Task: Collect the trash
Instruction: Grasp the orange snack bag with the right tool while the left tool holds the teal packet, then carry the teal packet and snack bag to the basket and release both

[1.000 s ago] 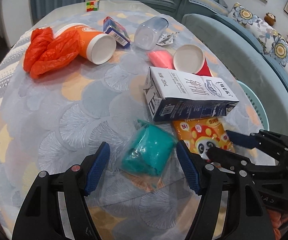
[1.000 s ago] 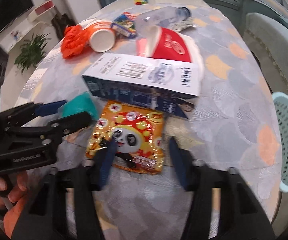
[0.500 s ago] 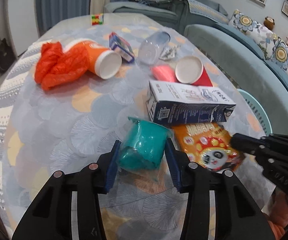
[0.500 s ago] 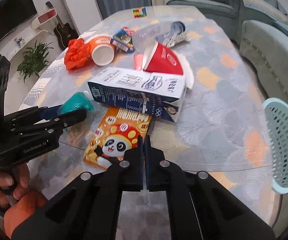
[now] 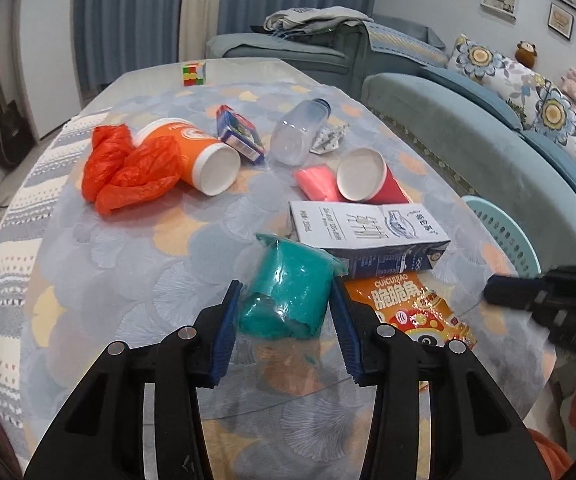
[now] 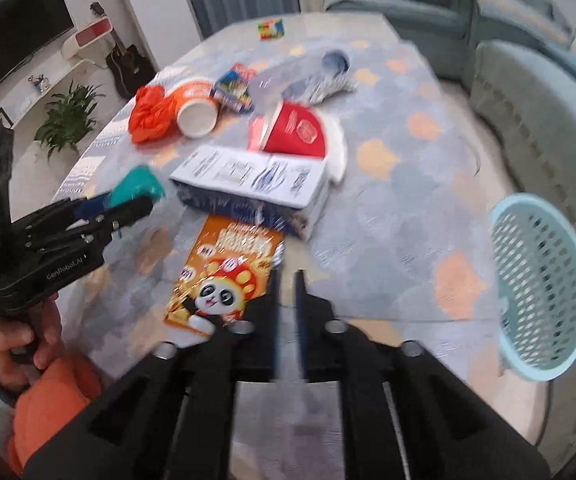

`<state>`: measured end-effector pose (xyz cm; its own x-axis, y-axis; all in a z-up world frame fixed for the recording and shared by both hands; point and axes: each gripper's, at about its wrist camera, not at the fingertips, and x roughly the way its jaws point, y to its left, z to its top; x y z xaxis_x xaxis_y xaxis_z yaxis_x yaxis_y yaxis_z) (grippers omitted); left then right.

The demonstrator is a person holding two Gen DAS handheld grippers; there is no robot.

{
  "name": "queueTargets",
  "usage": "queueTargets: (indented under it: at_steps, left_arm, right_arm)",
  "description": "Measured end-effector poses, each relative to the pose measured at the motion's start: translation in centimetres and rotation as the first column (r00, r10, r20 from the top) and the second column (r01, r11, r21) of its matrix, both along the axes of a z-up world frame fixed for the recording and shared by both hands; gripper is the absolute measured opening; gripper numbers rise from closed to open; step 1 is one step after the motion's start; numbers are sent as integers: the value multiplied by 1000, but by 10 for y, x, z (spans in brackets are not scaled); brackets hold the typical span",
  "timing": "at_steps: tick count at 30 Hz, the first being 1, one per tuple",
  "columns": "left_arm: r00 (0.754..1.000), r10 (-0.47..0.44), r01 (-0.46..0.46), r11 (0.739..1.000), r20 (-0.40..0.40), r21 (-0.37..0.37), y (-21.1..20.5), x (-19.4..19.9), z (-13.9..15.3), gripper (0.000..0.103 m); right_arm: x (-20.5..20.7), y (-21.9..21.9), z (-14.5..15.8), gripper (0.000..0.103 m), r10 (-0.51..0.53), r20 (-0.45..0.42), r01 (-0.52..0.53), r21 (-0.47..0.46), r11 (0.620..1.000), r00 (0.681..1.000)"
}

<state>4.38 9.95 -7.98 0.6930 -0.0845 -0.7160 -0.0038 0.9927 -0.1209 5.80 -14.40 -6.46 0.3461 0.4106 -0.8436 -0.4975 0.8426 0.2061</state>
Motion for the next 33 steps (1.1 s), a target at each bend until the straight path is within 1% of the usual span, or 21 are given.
queueTargets:
  at_steps: [1, 2, 5, 7, 8, 9, 12, 13, 15, 18, 20, 21, 22, 23, 24, 26, 27, 29, 31, 33]
  left_arm:
    - [1000, 5, -5, 1000, 2, -9, 3, -1, 1, 42]
    - [1000, 15, -15, 1000, 5, -19, 7, -3, 3, 42]
    - [999, 33, -32, 999, 21, -28, 14, -11, 8, 42]
    - [999, 38, -38, 999, 34, -15, 16, -17, 12, 42]
    - [998, 41, -41, 999, 39, -6, 18, -20, 14, 42]
    - [998, 46, -46, 999, 46, 8, 19, -23, 16, 42]
    - [996, 65, -66, 998, 58, 19, 28, -29, 19, 42]
    - [996, 71, -71, 997, 59, 13, 31, -31, 19, 42]
    - [995, 83, -82, 997, 58, -10, 38, -32, 19, 42]
    - [994, 88, -86, 996, 56, -38, 43, -32, 17, 42]
    - [995, 84, -81, 996, 59, -46, 41, -31, 16, 42]
    - [995, 81, -78, 996, 60, -46, 40, -31, 16, 42]
    - [995, 77, -74, 996, 61, -45, 38, -32, 16, 42]
    - [995, 73, -70, 997, 63, -44, 36, -31, 16, 42]
    - [995, 71, -68, 997, 64, -44, 35, -30, 16, 42]
    - [996, 66, -63, 997, 65, -43, 31, -29, 16, 42]
    - [996, 64, -61, 997, 64, -43, 30, -29, 16, 42]
    - [996, 60, -58, 998, 64, -40, 27, -28, 16, 42]
    - [996, 57, -54, 998, 64, -38, 24, -27, 15, 42]
    - [997, 51, -49, 998, 65, -37, 21, -26, 15, 42]
  right_arm:
    - [-2, 6, -3, 72, 8, 5, -8, -8, 1000, 1000]
    - [-5, 14, -4, 78, 17, 20, -16, -14, 1000, 1000]
    - [-2, 32, -12, 78, 40, -26, -41, -36, 999, 999]
    - [5, 47, -20, 78, 46, -103, -49, -29, 998, 994]
    - [8, 52, -22, 80, 46, -126, -49, -27, 998, 991]
    - [12, 59, -25, 82, 29, -148, -36, -46, 998, 989]
    - [20, 77, -33, 83, -30, -165, 11, -116, 993, 986]
    - [21, 80, -36, 85, -46, -171, 23, -133, 991, 984]
    - [19, 89, -37, 85, -52, -150, 24, -182, 983, 987]
    - [13, 98, -39, 82, -37, -110, 9, -242, 970, 993]
    - [12, 94, -36, 70, -22, -108, -3, -229, 974, 994]
    - [11, 92, -35, 67, -19, -109, -5, -222, 975, 994]
    - [12, 88, -34, 61, -13, -109, -10, -211, 977, 994]
    - [10, 84, -33, 57, -6, -109, -16, -198, 980, 994]
    - [10, 79, -33, 56, 2, -109, -22, -179, 984, 994]
    - [7, 72, -32, 49, 16, -97, -33, -167, 985, 995]
    - [4, 70, -31, 47, 22, -96, -38, -164, 986, 995]
    - [-2, 65, -28, 37, 36, -89, -50, -161, 986, 995]
    - [-4, 59, -26, 34, 45, -84, -58, -155, 986, 995]
    - [-8, 49, -23, 33, 50, -73, -60, -133, 989, 996]
